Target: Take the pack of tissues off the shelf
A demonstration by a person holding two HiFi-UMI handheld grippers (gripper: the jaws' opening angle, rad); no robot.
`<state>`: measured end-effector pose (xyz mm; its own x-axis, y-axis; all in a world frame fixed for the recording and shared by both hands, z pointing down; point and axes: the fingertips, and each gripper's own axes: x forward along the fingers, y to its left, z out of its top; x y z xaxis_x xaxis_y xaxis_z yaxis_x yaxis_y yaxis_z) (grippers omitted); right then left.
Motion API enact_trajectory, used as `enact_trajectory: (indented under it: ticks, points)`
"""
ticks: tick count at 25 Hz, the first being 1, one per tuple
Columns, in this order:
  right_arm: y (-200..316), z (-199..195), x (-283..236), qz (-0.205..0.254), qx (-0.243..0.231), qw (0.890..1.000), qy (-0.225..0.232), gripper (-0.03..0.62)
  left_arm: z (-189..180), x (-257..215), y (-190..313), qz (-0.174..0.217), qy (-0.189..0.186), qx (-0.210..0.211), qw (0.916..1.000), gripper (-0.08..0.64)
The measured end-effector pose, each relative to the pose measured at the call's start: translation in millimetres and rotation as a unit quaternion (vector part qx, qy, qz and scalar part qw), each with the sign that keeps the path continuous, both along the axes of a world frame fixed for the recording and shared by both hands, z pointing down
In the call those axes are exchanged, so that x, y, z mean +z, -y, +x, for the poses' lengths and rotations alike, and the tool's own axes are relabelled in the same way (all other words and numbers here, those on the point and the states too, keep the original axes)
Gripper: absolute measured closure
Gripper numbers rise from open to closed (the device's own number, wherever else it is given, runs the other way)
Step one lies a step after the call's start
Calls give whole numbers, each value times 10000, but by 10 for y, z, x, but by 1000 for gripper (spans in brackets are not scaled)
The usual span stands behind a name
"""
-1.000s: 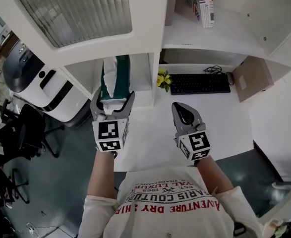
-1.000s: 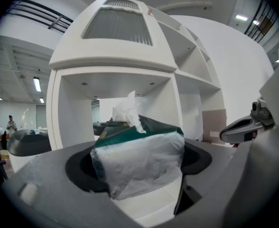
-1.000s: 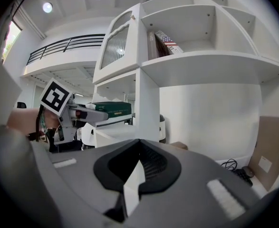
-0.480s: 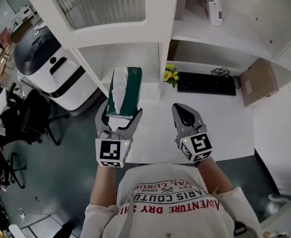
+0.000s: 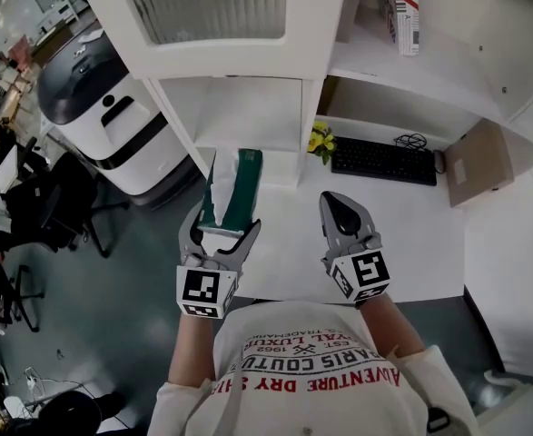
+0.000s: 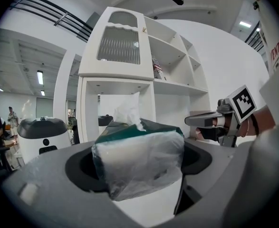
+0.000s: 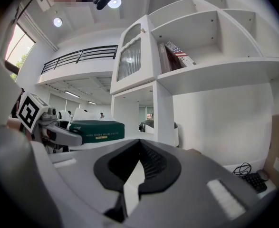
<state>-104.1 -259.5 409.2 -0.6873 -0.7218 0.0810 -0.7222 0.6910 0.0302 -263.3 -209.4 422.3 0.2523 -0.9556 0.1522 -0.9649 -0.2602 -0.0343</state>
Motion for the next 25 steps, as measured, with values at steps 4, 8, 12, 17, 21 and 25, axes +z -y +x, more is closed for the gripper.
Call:
enact_trajectory:
  ticks: [4,8,12,17,21,25]
  points:
    - [46,18,-24,56,-27,10000,-24,592,23,79,43,-102,-21,-17,9999,123]
    - [68,-1,-33,102,-96,9999,-94,593,39,88,98,-117,-10,1,9999,123]
    - [75,-58,-16,140,-205,9995,-202,594,38,92,137,-143,16,31,9999,123]
    - [133,-67,36,32,-172,9996,-204,593,42,132,167,-169,-12,63,9998,124]
    - [150,-83,39,19,-218,9996,-169,592,58,136,172,-102,-73,43,9999,133]
    - [159,-115,23,61,-274,9994,-209,594,65,126,184,-84,-110,32,9999,133]
